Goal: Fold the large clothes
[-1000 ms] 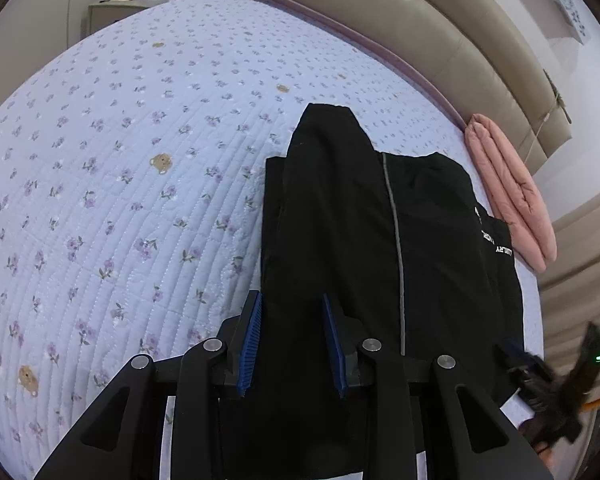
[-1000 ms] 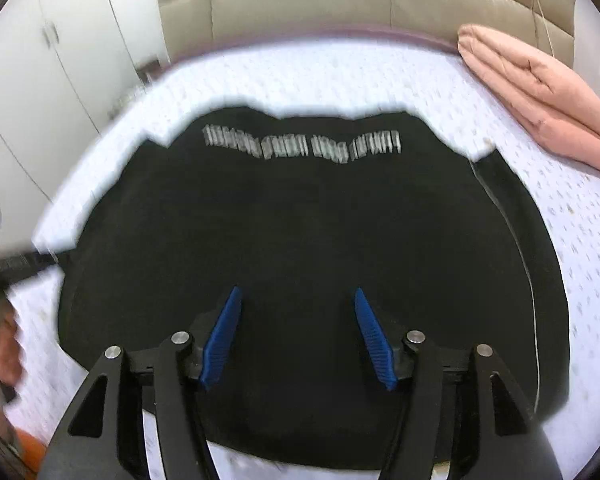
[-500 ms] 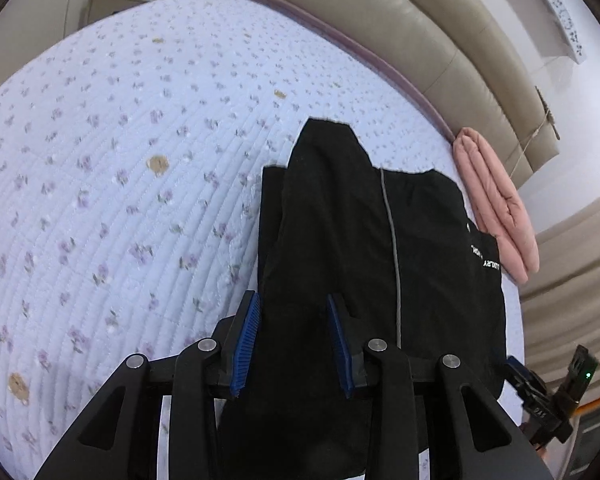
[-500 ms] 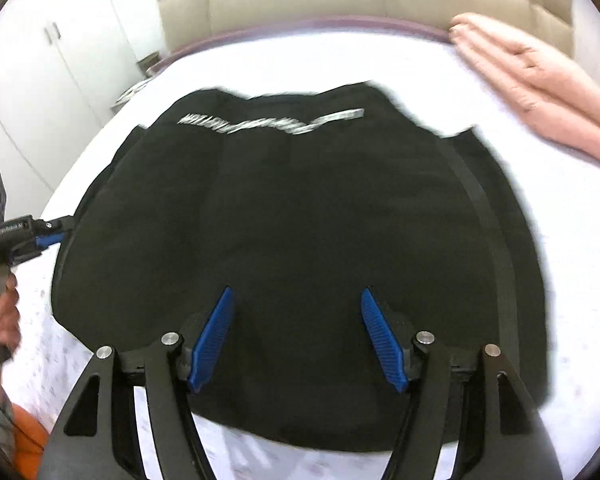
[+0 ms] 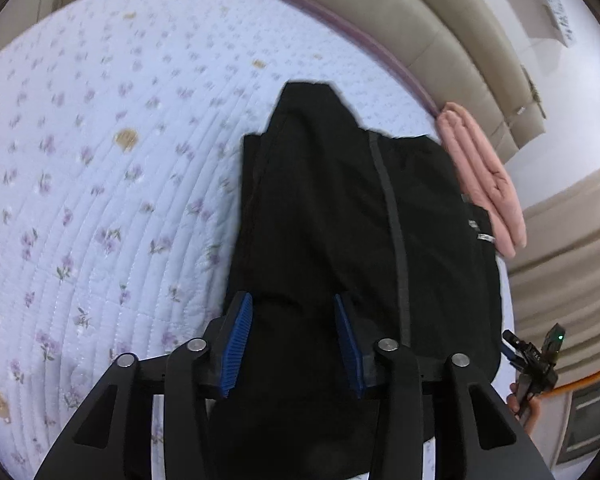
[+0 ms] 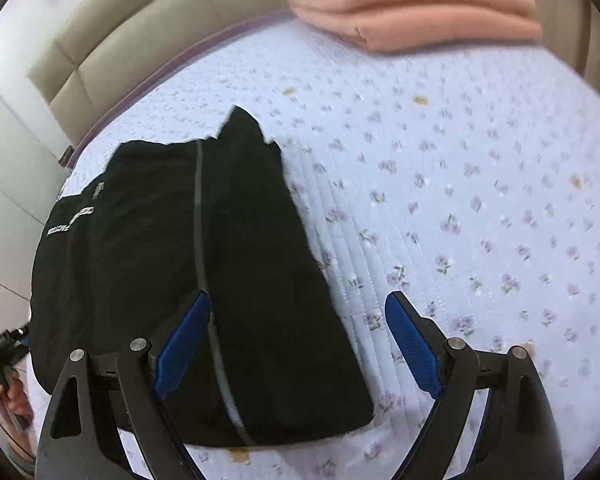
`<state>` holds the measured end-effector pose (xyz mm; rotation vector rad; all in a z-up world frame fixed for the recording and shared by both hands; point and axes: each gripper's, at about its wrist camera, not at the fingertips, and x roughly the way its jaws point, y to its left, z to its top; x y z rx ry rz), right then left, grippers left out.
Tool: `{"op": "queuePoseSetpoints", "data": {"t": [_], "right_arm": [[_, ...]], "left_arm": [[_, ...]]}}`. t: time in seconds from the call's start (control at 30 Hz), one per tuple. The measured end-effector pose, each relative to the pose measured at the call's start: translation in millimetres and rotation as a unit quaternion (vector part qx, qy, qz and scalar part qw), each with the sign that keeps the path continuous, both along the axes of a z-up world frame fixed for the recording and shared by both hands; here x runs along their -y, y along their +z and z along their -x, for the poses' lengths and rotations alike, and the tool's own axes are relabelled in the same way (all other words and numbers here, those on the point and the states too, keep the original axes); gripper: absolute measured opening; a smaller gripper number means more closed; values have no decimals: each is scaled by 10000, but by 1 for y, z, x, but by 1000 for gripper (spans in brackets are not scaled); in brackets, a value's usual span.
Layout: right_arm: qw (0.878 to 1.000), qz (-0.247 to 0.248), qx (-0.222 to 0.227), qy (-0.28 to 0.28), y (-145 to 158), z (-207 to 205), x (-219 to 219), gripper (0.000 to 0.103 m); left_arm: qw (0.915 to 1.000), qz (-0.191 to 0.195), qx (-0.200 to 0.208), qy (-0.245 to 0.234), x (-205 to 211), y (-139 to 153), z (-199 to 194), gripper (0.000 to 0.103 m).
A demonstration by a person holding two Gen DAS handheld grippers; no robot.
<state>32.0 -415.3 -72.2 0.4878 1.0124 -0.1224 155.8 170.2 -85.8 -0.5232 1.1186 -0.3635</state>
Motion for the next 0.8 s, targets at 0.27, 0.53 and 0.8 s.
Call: {"op": "queuePoseSetpoints", "data": {"t": [0.27,0.53,0.8], "right_arm": [[9977,-621,-107,251,-44,-28,2,101],[9893,-1114,-66,941,-50,-53,3,103],[9764,-1737,45,1285,-56,-62,8,103]], "left_arm": [[9947,782,-605,290,-18,-39,-12,82],[9714,2163,-974,-26,-19,-61,-17,82],[9755,2011,-883,-90,2,-60,-12,82]]}}
